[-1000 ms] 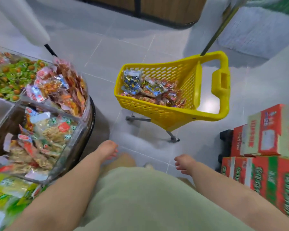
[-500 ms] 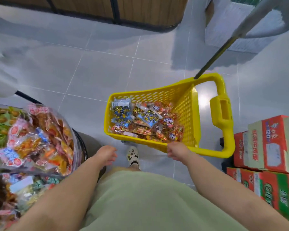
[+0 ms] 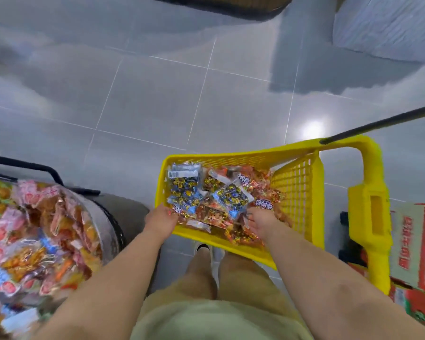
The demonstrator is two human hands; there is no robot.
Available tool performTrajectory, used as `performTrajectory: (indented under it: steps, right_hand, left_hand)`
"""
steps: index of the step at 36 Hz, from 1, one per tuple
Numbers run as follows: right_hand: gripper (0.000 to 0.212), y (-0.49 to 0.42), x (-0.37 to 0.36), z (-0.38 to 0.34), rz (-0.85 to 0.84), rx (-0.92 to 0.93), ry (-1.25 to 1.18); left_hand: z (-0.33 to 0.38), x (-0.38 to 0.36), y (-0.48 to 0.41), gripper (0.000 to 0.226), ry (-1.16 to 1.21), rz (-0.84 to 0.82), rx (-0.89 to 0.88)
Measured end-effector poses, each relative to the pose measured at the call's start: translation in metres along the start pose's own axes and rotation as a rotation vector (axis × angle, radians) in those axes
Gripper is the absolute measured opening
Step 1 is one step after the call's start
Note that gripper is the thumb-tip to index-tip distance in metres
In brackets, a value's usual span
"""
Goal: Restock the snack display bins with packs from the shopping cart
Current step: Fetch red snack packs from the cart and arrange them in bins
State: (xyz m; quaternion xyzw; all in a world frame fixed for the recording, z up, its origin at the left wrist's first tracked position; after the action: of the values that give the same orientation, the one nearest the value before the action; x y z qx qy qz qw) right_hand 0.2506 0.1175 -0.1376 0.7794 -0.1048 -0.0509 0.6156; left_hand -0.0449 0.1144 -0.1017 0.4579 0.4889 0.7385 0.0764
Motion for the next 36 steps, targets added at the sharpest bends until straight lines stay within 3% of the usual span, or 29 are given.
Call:
performTrajectory:
  steps: [3,6,9,12,14,16,17,19,21,23,26,29,31,32,36]
  right_hand:
    - [0.018,-0.017,-0.009,0.000,0.031,-0.056,0.001]
    - [0.034,-0.035,-0.018,0.004,0.069,-0.126,-0.054]
    - [0.034,-0.046,-0.028,0.001,0.057,-0.127,-0.071]
    - [0.022,-0.055,-0.029,0.000,0.103,-0.117,-0.134]
    - [0.031,-0.061,-0.034,-0.003,0.053,-0.047,-0.158]
    - [0.040,-0.065,-0.042,0.000,-0.045,-0.115,-0.414]
    - [0.043,-0.063,-0.043,0.000,-0.080,-0.123,-0.424]
    - [0.054,-0.059,-0.041,-0.002,-0.087,-0.053,-0.233]
    - [0.057,-0.053,-0.052,0.000,-0.203,-0.086,-0.175]
    - [0.046,-0.042,-0.069,0.000,-0.348,-0.051,-0.065]
    - [0.031,-0.030,-0.092,-0.001,-0.435,0.005,0.185]
    - [0.023,-0.031,-0.110,0.001,-0.480,0.006,0.291]
    - [0.018,-0.032,-0.120,-0.001,-0.532,0.025,0.300]
    - [0.017,-0.031,-0.125,-0.001,-0.570,0.019,0.265]
    - [0.018,-0.024,-0.145,0.004,-0.671,-0.026,0.271]
  left_hand:
    - [-0.015,-0.004,-0.010,0.049,-0.073,0.117,0.100]
    - [-0.030,-0.019,-0.023,0.066,0.128,0.117,0.224]
    - [-0.037,-0.038,-0.034,0.059,0.323,0.022,0.309]
    - [-0.045,-0.043,-0.042,0.046,0.326,-0.010,0.342]
    - [-0.049,-0.045,-0.047,0.039,0.309,-0.011,0.339]
    - [-0.050,-0.047,-0.049,0.037,0.306,-0.012,0.320]
    - [-0.050,-0.048,-0.050,0.036,0.313,-0.011,0.311]
    - [-0.050,-0.049,-0.053,0.033,0.316,0.000,0.290]
    - [-0.052,-0.050,-0.056,0.029,0.317,0.008,0.275]
    - [-0.053,-0.052,-0.057,0.030,0.327,-0.002,0.262]
    - [-0.053,-0.049,-0.059,0.039,0.371,0.002,0.261]
    - [-0.051,-0.020,-0.051,0.040,0.373,0.256,0.218]
    - [-0.045,0.000,-0.037,0.031,0.544,0.426,0.116]
    - [-0.041,0.003,-0.031,0.029,0.673,0.429,0.080]
    - [-0.016,-0.016,-0.020,0.009,1.140,0.074,0.037]
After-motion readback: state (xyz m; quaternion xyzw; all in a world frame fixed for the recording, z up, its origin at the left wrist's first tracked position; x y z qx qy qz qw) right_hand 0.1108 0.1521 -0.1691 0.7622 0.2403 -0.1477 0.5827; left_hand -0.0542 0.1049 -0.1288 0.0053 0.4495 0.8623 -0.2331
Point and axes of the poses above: each hand's wrist, its own y-axis away from the middle knuckle, its own x-axis out of the back of the hand, z = x × y, the point moved 8 cm from there along -y, towards the middle knuckle, and after that the axes turned 9 degrees about -y, right-handed, at the moved point
